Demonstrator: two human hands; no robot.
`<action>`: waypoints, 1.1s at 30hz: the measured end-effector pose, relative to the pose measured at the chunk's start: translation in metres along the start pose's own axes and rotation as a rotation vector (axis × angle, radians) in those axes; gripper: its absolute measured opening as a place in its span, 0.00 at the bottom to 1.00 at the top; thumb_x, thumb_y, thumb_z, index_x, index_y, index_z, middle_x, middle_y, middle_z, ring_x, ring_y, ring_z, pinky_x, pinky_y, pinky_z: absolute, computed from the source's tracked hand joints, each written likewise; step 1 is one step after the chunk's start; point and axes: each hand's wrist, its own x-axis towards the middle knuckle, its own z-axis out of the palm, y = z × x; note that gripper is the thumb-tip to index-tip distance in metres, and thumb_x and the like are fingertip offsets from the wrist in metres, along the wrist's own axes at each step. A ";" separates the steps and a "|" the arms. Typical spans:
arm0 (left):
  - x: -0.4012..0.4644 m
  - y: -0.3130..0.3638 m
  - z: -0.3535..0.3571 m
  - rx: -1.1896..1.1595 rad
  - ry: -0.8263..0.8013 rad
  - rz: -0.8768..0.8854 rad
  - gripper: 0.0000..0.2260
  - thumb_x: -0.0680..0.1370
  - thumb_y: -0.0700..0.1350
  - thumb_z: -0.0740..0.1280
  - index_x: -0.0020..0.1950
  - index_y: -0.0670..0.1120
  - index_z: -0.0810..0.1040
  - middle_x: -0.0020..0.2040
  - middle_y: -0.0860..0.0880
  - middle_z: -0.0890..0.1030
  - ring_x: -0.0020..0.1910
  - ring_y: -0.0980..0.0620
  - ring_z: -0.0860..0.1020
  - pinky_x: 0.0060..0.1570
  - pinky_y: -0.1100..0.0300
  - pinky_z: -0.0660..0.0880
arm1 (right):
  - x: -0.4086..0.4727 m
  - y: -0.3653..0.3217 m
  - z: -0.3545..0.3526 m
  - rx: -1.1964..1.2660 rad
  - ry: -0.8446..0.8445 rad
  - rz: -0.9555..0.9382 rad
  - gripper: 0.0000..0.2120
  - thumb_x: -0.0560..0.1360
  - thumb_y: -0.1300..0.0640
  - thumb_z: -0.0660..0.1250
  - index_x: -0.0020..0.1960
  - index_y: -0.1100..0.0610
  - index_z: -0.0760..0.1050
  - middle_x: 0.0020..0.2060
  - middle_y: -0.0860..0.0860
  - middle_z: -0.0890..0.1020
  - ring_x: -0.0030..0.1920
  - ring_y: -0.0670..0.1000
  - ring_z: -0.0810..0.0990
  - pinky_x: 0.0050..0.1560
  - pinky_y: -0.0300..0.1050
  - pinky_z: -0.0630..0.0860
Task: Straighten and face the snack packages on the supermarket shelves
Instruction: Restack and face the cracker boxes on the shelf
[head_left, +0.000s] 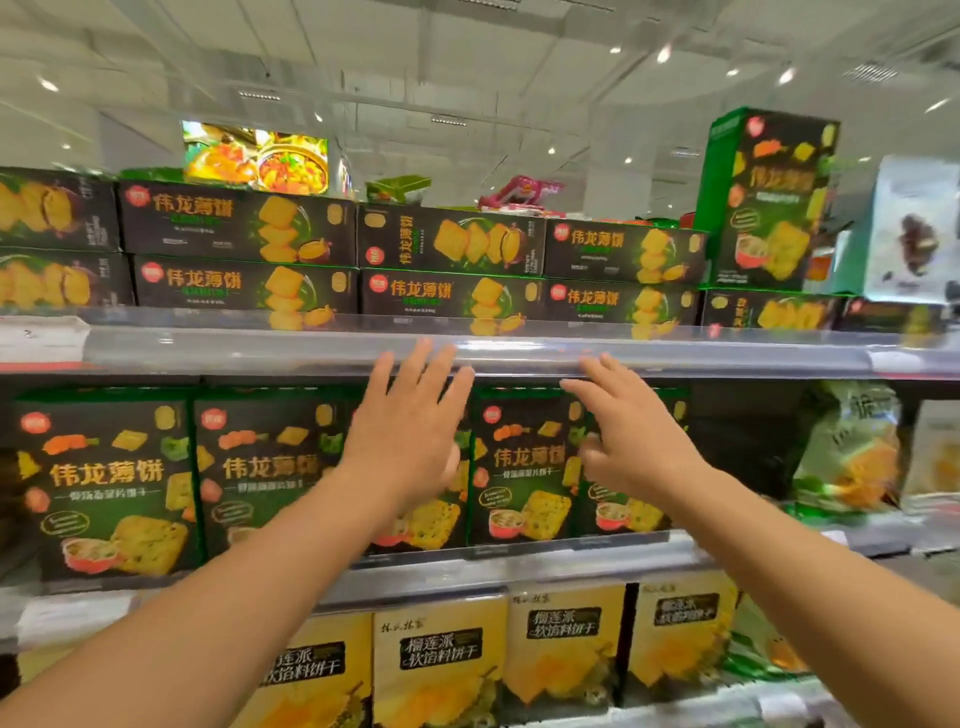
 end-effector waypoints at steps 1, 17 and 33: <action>0.006 0.017 -0.001 -0.008 0.001 0.072 0.33 0.74 0.54 0.63 0.77 0.49 0.57 0.79 0.44 0.55 0.78 0.42 0.48 0.75 0.41 0.47 | -0.013 0.014 -0.002 0.011 -0.002 0.019 0.34 0.72 0.55 0.66 0.76 0.48 0.59 0.78 0.49 0.54 0.78 0.51 0.46 0.74 0.46 0.43; 0.145 0.234 0.032 0.074 0.002 0.000 0.38 0.76 0.55 0.61 0.80 0.47 0.46 0.80 0.45 0.47 0.79 0.43 0.47 0.76 0.42 0.47 | -0.054 0.298 -0.017 -0.054 0.068 0.029 0.39 0.69 0.61 0.68 0.77 0.60 0.56 0.77 0.60 0.56 0.76 0.62 0.53 0.74 0.60 0.54; 0.141 0.266 0.051 0.064 0.071 -0.196 0.41 0.69 0.47 0.69 0.79 0.41 0.55 0.79 0.40 0.54 0.78 0.37 0.52 0.73 0.36 0.53 | -0.112 0.247 0.066 0.441 -0.396 0.366 0.31 0.63 0.23 0.57 0.56 0.44 0.64 0.54 0.45 0.76 0.49 0.47 0.78 0.49 0.49 0.79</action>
